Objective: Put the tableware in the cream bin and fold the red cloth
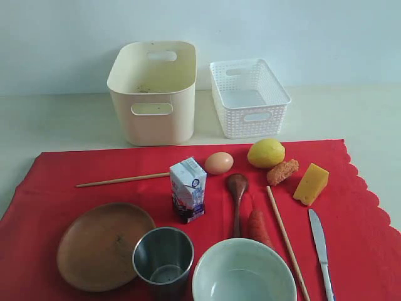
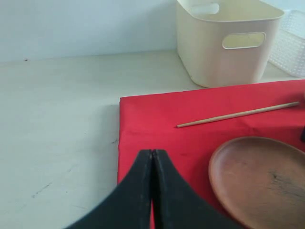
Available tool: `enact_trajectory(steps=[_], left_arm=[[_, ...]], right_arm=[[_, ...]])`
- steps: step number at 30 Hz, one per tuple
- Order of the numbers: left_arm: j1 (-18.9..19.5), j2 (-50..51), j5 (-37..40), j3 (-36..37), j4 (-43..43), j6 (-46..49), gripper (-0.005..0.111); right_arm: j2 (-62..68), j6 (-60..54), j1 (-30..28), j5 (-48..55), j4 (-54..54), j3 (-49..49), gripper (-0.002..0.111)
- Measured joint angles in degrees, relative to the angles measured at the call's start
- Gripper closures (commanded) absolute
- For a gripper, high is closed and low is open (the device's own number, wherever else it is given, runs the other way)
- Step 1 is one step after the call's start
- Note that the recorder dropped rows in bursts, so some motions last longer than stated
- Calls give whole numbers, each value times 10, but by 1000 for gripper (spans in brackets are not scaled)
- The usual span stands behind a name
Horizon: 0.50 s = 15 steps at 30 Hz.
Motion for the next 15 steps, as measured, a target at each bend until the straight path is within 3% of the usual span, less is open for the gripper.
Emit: enact_trajectory(steps=[15], left_arm=[[0,0,0,0,0,0,107]], right_arm=[[75,0,0,-7,0,-75,108]])
